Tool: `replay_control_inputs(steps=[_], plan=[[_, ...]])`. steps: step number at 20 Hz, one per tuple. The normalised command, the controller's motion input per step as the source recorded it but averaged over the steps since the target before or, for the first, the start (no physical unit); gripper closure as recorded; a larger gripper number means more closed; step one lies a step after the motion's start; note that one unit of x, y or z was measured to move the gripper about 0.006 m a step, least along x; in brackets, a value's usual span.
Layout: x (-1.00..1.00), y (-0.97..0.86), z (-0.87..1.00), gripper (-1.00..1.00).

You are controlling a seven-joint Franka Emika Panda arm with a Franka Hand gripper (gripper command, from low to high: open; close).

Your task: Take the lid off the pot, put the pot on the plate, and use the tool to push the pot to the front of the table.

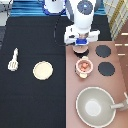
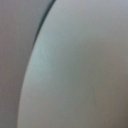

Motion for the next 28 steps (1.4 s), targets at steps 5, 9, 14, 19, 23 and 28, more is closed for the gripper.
replay_control_inputs(steps=[5, 9, 14, 19, 23, 28], plan=[[-0.18, 0.24, 0.39, -1.0], [-0.36, 0.28, 0.97, -1.0], [0.31, 0.19, 0.93, -1.0], [0.77, 0.03, 0.81, -1.0], [0.9, -0.01, 0.78, -1.0], [0.97, -0.02, 0.78, -1.0]])
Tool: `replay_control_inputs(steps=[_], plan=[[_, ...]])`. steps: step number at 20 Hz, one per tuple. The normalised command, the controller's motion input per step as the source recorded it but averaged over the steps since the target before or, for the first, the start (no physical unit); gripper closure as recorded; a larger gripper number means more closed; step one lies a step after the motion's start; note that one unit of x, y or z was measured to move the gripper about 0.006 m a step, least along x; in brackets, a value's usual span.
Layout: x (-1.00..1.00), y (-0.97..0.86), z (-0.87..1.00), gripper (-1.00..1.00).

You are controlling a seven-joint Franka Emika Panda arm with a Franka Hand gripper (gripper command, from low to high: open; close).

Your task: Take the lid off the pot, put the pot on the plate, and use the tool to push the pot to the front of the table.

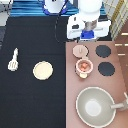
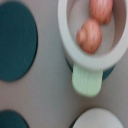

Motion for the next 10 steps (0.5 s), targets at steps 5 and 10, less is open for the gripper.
replay_control_inputs(steps=[5, 10], plan=[[0.98, -0.21, 0.49, -1.0], [0.82, -0.37, -0.15, -1.0]])
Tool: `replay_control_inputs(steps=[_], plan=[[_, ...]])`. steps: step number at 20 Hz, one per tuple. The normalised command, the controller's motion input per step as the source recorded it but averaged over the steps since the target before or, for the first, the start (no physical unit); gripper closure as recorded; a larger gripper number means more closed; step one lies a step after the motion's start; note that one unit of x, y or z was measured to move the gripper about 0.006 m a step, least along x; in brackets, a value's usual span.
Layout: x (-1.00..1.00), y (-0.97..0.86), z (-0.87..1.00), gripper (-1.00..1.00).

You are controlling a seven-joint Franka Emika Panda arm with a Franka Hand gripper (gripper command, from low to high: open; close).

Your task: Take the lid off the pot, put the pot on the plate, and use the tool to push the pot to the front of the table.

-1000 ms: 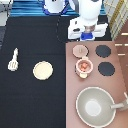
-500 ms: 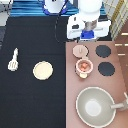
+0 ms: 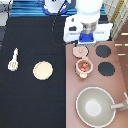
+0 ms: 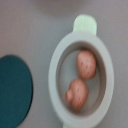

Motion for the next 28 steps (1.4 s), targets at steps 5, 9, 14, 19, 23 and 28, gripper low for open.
replay_control_inputs(steps=[5, 9, 14, 19, 23, 28], plan=[[0.43, -0.25, -0.45, -1.0], [0.25, -0.14, -0.54, -1.0], [0.27, -0.02, -0.41, -1.0], [0.44, -0.05, -0.24, -1.0], [0.48, -0.11, -0.25, -1.0], [0.38, -0.18, -0.28, -1.0]])
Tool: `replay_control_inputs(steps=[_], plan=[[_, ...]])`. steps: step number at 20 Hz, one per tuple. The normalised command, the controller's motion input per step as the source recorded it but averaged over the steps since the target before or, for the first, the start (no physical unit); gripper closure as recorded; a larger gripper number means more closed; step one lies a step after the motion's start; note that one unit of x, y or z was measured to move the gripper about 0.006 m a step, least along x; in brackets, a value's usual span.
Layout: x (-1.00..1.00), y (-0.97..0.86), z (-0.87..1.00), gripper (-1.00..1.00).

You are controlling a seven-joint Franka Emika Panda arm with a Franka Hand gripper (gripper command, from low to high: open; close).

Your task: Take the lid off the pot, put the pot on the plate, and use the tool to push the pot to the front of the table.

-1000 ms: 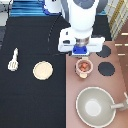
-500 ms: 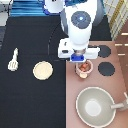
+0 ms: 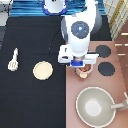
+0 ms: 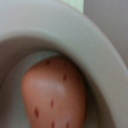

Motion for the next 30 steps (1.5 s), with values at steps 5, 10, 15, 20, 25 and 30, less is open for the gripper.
replay_control_inputs(steps=[5, 10, 15, 20, 25, 30], plan=[[0.14, -0.12, -0.01, 1.0], [0.05, -0.13, 0.05, 1.0], [0.03, -0.14, 0.01, 1.0], [0.0, -0.11, 0.07, 1.0], [-0.19, -0.26, 0.79, 1.0], [-0.48, -0.68, 1.0, 1.0]])
